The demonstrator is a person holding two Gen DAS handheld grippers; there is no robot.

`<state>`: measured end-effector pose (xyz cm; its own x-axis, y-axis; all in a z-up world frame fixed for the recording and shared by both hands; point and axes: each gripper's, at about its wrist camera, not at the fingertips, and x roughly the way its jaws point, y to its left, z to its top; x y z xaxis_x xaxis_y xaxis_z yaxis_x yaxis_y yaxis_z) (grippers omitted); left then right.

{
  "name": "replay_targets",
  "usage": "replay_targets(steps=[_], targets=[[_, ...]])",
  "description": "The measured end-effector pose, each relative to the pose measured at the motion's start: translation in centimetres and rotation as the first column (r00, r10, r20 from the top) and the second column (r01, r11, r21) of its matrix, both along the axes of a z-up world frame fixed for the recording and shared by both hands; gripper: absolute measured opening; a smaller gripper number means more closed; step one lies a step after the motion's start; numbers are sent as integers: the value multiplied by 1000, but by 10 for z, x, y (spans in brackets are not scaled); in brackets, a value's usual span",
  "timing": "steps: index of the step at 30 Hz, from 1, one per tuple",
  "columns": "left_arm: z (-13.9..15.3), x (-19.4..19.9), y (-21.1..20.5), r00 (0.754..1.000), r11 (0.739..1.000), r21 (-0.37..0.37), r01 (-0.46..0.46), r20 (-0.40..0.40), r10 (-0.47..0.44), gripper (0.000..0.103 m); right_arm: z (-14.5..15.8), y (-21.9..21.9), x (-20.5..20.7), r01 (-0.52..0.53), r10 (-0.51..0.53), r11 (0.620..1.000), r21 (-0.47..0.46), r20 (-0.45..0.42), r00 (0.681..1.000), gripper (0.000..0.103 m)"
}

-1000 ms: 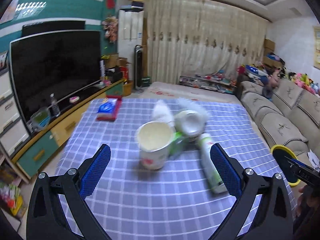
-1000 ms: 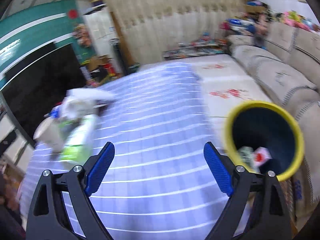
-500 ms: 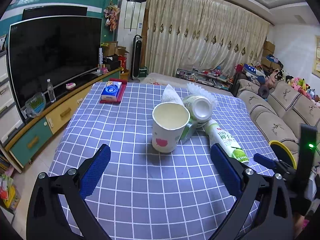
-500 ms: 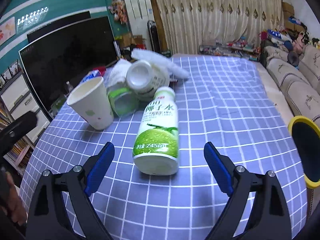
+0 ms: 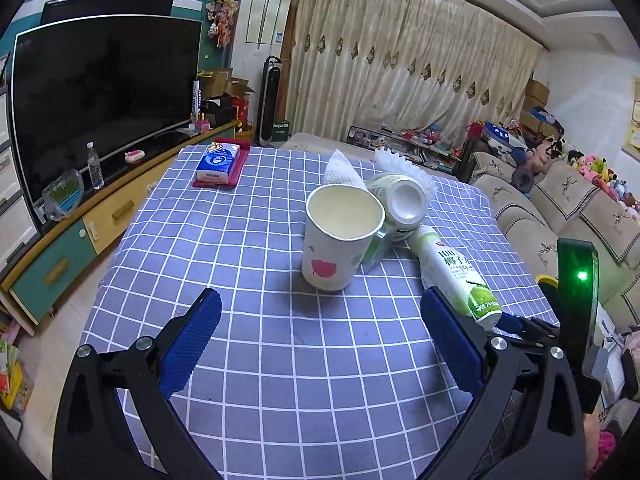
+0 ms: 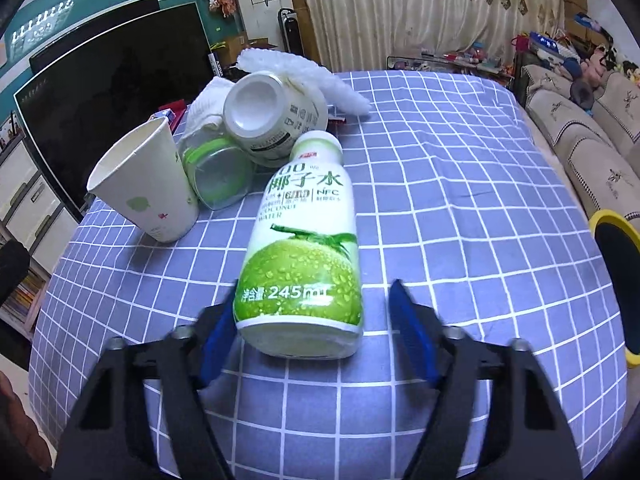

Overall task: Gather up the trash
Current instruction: 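Grasp the green coconut-water bottle with the right gripper, then carry the green bottle with the right gripper into the bin and release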

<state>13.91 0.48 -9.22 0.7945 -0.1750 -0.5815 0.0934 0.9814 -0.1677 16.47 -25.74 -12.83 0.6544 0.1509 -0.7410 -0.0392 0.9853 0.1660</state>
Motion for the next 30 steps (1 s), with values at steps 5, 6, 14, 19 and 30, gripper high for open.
replay_targets(steps=[5, 6, 14, 19, 30], targets=[[-2, 1, 0, 1000, 1000, 5, -4, 0, 4, 98, 14, -9, -9, 3, -3, 1000, 16, 56, 998, 50], [-3, 2, -1, 1000, 1000, 4, -5, -2, 5, 98, 20, -11, -13, -3, 2, 1000, 13, 72, 997, 50], [-7, 2, -9, 1000, 1000, 8, 13, -11, -13, 98, 63, -26, -38, -26, 24, 1000, 9, 197, 980, 50], [-7, 1, -13, 1000, 1000, 11, 21, -10, -21, 98, 80, -33, -47, -43, 36, 999, 27, 228, 973, 49], [-9, 1, -14, 1000, 1000, 10, 25, -17, -25, 98, 90, -52, -55, -75, 54, 993, 96, 210, 976, 49]])
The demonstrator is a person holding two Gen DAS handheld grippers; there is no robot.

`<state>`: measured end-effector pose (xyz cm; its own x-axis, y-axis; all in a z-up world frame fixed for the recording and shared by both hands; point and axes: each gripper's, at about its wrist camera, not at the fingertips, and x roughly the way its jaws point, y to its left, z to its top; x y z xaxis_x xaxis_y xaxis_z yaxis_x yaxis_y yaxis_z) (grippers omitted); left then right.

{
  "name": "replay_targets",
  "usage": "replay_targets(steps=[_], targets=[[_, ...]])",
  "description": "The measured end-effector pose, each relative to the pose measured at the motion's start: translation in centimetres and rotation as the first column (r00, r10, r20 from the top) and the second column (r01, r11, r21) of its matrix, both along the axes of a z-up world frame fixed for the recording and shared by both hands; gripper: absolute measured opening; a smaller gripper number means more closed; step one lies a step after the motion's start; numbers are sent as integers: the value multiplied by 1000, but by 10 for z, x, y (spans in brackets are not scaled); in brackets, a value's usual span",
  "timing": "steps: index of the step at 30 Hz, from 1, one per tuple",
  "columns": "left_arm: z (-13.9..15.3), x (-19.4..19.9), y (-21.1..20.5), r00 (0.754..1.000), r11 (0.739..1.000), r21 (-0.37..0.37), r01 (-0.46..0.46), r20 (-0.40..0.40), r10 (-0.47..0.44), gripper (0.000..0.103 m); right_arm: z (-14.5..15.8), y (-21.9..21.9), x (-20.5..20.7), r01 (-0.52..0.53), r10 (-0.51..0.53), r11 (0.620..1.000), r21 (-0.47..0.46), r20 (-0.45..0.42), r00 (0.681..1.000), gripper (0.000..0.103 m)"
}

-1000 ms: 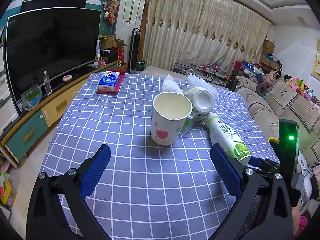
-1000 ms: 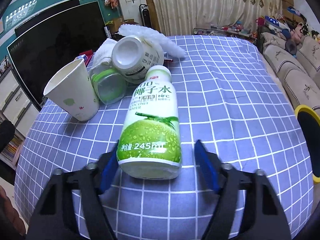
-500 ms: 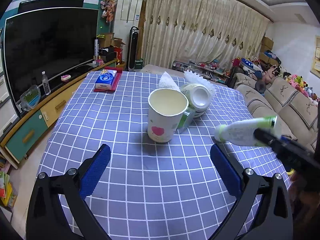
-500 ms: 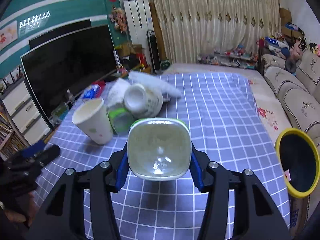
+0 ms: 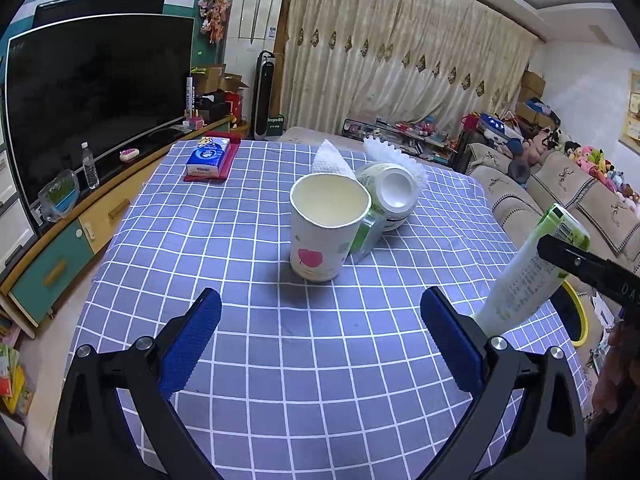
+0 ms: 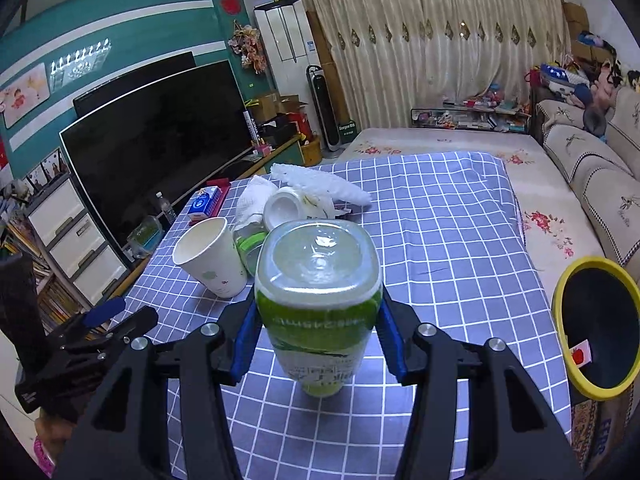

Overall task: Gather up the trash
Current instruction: 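Carry the green bottle with the right gripper into the bin and release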

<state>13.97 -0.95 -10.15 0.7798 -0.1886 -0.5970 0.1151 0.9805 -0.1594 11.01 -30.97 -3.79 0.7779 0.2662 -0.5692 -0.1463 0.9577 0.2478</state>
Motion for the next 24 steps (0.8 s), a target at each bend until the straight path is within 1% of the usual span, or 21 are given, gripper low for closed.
replay_targets(steps=[5, 8, 12, 14, 17, 19, 20, 22, 23, 24], targets=[[0, 0, -4, 1000, 1000, 6, 9, -4, -8, 98, 0, -5, -1, -1, 1, 1000, 15, -6, 1000, 49], [1, 1, -7, 1000, 1000, 11, 10, -4, -10, 98, 6, -14, -4, 13, -13, 1000, 24, 10, 1000, 49], [2, 3, -9, 1000, 1000, 16, 8, -6, -7, 98, 18, -37, -10, 68, -69, 997, 25, 49, 996, 49], [3, 4, -12, 1000, 1000, 19, 6, -6, -6, 98, 27, -59, -16, 123, -124, 992, 20, 76, 989, 49], [3, 7, -17, 1000, 1000, 25, 3, -9, -2, 98, 38, -100, -27, 236, -236, 972, 10, 115, 965, 49], [2, 8, -21, 1000, 1000, 24, 2, -14, -1, 98, 40, -129, -35, 315, -313, 949, 2, 132, 941, 49], [2, 9, -22, 1000, 1000, 24, 0, -15, 1, 98, 40, -146, -38, 363, -358, 932, -10, 137, 923, 49], [2, 10, -26, 1000, 1000, 26, -8, -16, 9, 98, 32, -178, -40, 448, -442, 893, -30, 123, 889, 49], [2, 11, -28, 1000, 999, 28, -14, -19, 14, 98, 27, -191, -39, 473, -467, 880, -34, 111, 877, 49], [2, 12, -29, 1000, 999, 30, -19, -23, 19, 98, 16, -209, -38, 511, -506, 859, -40, 87, 858, 49]])
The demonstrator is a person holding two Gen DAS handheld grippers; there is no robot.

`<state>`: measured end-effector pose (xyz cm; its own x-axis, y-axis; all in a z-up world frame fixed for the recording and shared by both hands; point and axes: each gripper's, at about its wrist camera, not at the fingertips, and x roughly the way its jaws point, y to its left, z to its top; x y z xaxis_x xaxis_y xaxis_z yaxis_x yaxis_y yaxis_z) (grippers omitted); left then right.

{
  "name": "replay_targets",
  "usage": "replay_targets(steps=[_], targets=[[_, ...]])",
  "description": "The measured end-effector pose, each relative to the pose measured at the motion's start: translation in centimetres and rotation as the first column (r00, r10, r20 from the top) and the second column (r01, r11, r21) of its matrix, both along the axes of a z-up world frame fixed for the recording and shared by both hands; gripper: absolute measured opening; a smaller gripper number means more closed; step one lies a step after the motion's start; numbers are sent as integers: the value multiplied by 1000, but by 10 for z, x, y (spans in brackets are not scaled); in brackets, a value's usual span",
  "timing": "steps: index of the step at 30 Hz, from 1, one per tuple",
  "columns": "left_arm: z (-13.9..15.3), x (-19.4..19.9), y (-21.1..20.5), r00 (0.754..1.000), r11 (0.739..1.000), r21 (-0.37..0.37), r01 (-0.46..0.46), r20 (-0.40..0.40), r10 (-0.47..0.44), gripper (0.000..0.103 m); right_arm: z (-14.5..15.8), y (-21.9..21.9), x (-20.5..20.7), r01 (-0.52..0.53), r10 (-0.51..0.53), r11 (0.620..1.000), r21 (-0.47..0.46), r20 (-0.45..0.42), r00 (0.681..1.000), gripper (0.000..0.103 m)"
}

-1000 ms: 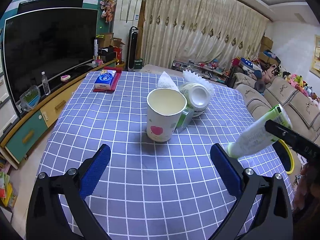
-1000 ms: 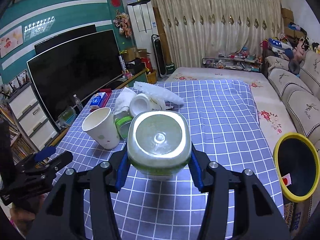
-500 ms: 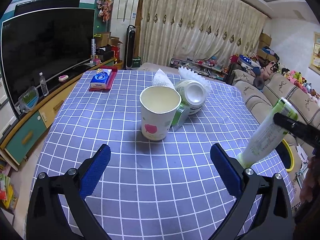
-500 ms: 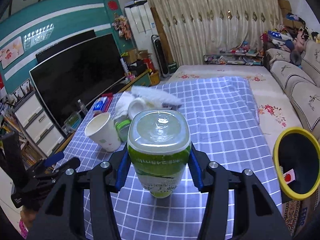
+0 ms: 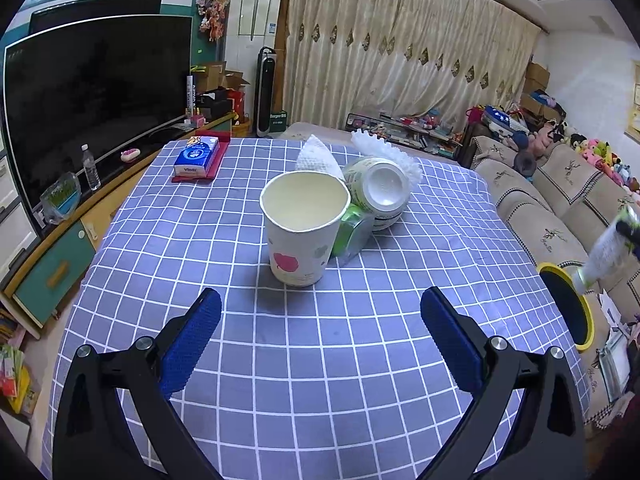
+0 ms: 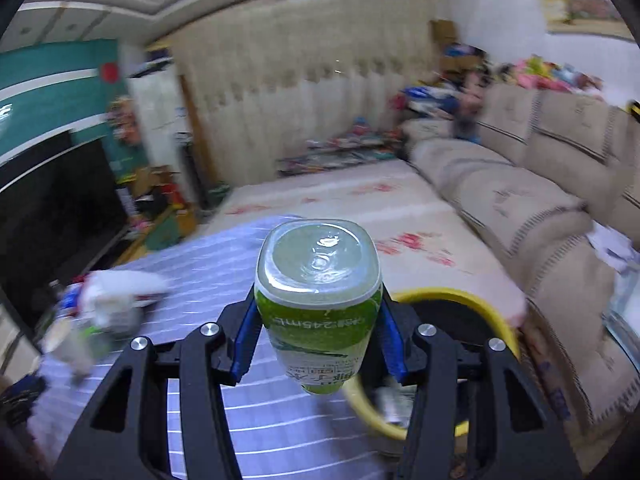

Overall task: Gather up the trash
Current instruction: 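Carry the green bottle with the right gripper into the bin and release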

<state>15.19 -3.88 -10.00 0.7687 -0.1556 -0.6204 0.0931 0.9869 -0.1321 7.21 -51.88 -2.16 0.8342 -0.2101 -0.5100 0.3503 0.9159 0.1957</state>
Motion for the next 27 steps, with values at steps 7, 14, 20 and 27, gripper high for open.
replay_targets(steps=[7, 14, 20, 27], targets=[[-4, 3, -11, 1000, 999, 35, -21, -22, 22, 98, -87, -75, 21, 152, -140, 987, 45, -204, 969, 50], [-7, 13, -20, 999, 999, 43, -23, -48, 25, 98, -137, -95, 40, 182, -162, 983, 33, -323, 932, 51], [-13, 19, -24, 997, 999, 42, -20, -69, 22, 98, -144, -97, 44, 174, -160, 985, 12, -343, 926, 56], [-18, 28, -13, 996, 999, 36, -40, -78, 42, 98, -117, -80, 34, 152, -147, 988, -2, -269, 952, 63]])
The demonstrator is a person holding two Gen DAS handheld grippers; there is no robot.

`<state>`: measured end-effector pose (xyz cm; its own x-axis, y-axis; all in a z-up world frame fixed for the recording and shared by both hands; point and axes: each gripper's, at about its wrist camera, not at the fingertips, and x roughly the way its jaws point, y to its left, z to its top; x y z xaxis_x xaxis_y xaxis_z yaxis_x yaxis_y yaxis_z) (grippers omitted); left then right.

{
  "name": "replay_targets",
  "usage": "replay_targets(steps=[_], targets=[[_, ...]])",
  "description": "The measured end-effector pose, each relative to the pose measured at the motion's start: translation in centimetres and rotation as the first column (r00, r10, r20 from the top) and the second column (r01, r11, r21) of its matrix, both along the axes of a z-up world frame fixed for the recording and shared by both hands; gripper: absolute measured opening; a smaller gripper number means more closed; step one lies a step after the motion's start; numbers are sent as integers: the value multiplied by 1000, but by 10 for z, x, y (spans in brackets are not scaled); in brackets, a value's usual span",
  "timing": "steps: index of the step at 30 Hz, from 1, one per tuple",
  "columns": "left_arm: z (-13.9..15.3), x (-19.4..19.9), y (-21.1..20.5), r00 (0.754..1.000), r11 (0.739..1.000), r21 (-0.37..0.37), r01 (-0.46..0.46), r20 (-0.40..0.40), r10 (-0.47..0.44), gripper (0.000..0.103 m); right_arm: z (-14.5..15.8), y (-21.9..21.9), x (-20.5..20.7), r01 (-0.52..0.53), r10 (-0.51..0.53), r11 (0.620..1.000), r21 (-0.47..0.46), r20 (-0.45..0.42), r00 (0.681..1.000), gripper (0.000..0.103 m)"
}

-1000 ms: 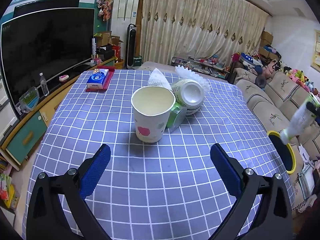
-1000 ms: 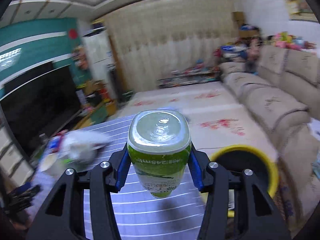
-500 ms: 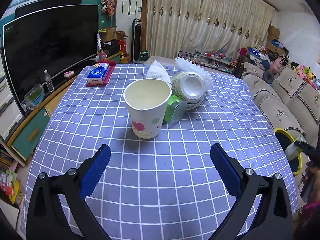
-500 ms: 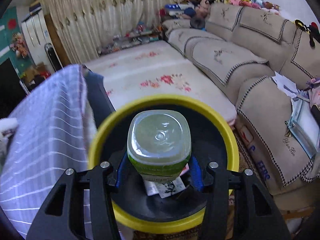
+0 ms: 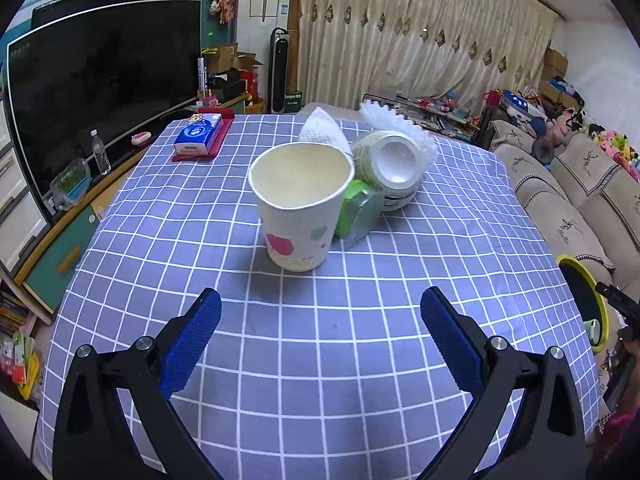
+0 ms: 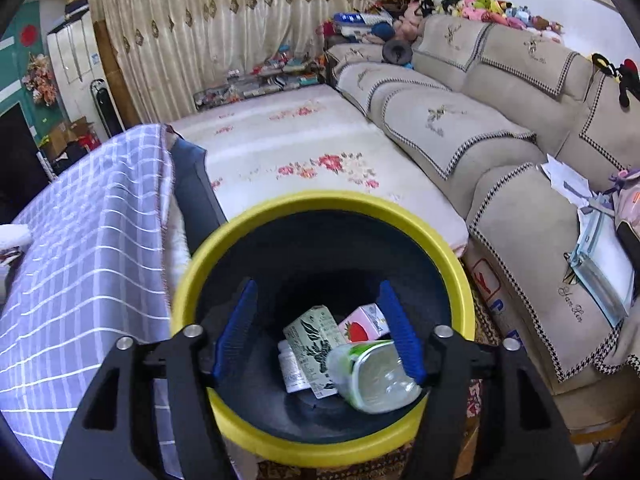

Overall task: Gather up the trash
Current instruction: 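Carry the green bottle with the right gripper into the bin and release, then grasp the white paper cup with the left gripper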

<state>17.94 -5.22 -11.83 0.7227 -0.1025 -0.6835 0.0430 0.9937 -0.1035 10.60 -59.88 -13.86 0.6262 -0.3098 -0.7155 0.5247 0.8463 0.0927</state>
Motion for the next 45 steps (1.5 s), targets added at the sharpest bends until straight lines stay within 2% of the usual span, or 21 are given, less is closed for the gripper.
replay_targets(steps=[5, 9, 16, 24, 29, 34, 39, 45], targets=[[0, 17, 8, 1000, 1000, 25, -6, 18, 5, 98, 16, 17, -7, -36, 36, 999, -8, 48, 998, 66], [0, 40, 14, 1000, 1000, 2, -1, 9, 1, 98, 22, 28, -8, -56, 57, 998, -14, 57, 997, 68], [-5, 79, 21, 1000, 999, -38, -7, -24, 6, 98, 21, 30, -9, -61, 61, 998, -2, 59, 996, 69], [-7, 90, 14, 1000, 1000, -8, -2, -8, 2, 98, 17, 29, -7, -60, 59, 998, 8, 52, 997, 69], [-10, 96, 12, 1000, 1000, 10, 3, -3, -3, 87, 15, 31, -7, -63, 62, 998, 13, 56, 997, 70], [-13, 98, 14, 1000, 1000, -5, 3, -19, -3, 61, 14, 33, -7, -61, 60, 998, 18, 55, 997, 70], [-8, 92, 15, 1000, 1000, 7, 3, -2, -3, 60, 14, 31, -9, -58, 57, 998, 22, 60, 997, 70], [12, 68, 7, 999, 999, 28, 28, 34, -29, 60, 15, 30, -11, -54, 53, 998, 25, 66, 996, 70]])
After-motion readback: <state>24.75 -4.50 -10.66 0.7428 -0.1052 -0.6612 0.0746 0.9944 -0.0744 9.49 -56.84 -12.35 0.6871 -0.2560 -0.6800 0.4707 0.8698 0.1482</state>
